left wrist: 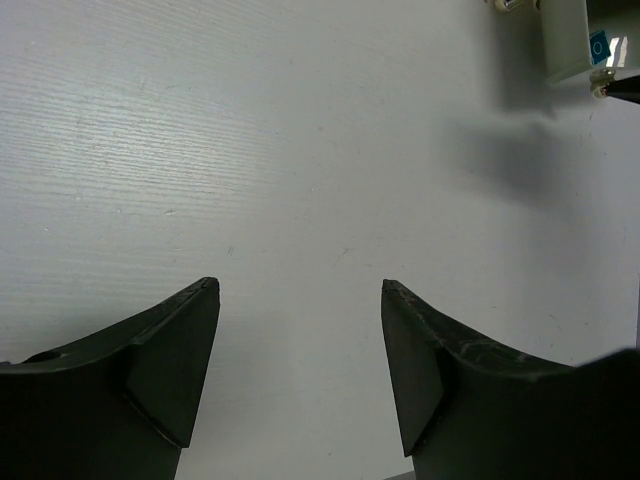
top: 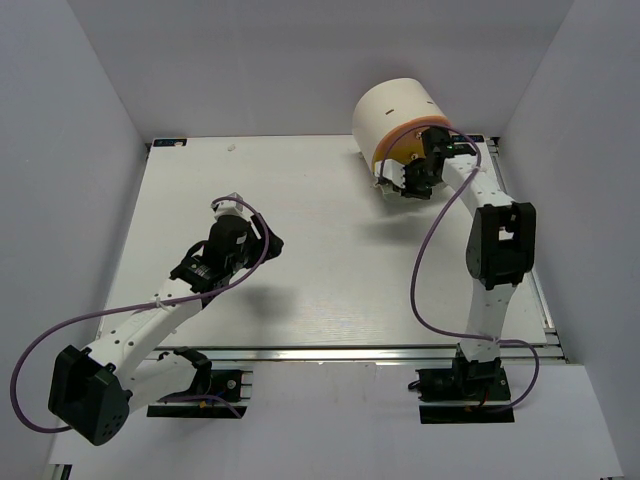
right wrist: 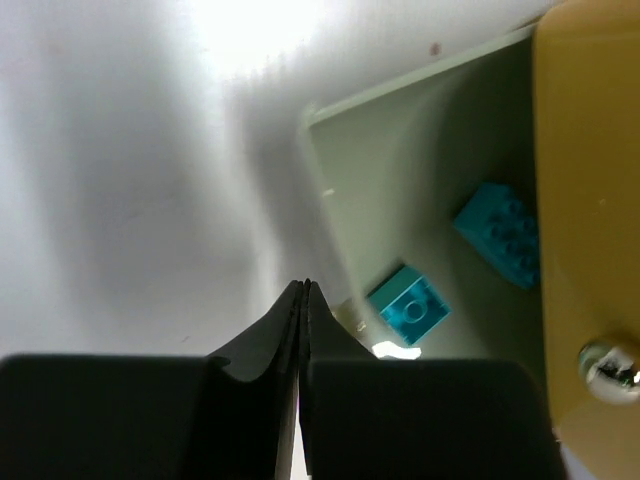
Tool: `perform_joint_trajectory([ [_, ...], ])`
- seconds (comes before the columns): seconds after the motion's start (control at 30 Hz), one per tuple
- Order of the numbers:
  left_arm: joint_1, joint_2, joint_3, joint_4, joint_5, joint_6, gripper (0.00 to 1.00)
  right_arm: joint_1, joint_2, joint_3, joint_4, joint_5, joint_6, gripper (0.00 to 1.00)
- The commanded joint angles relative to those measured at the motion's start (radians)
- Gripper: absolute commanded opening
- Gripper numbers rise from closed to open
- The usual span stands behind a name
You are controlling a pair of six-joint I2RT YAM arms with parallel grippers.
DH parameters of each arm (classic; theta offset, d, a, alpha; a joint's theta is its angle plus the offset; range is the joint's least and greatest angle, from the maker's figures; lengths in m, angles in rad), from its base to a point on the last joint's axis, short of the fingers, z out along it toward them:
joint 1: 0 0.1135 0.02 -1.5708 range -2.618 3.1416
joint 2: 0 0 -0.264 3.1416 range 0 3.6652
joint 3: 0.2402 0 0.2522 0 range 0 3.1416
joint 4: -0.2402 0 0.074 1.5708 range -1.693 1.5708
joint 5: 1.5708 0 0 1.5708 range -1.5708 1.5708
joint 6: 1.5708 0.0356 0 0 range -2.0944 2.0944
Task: Sort the legos into containers by color
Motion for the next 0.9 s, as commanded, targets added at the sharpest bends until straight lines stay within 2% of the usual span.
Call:
perform_joint_trajectory([
  [0.0,0.000,-0.018,0.001,0.004,0.001,-0.001,0.76,0.023,0.034,-0.012,0.203,0.073,0.104,0.00],
  [0.07,0.000,-0.018,0.004,-0.001,-0.001,-0.001,0.75,0.038,0.049,-0.013,0.254,0.114,0.155,0.00],
  [0.2,0.000,-0.015,0.006,-0.005,-0.005,-0.001,0.76,0.054,0.057,-0.053,0.459,0.167,0.213,0.00],
  [0.33,0.000,-0.010,0.009,-0.002,-0.001,0.000,0.76,0.070,0.065,-0.084,0.582,0.214,0.224,0.02],
  [0.57,0.000,-0.002,0.012,-0.002,-0.004,0.002,0.76,0.081,0.107,-0.067,0.682,0.282,0.250,0.04],
  [0.87,0.000,0.005,0.016,-0.001,0.001,0.001,0.76,0.074,0.081,-0.121,0.719,0.279,0.304,0.05],
])
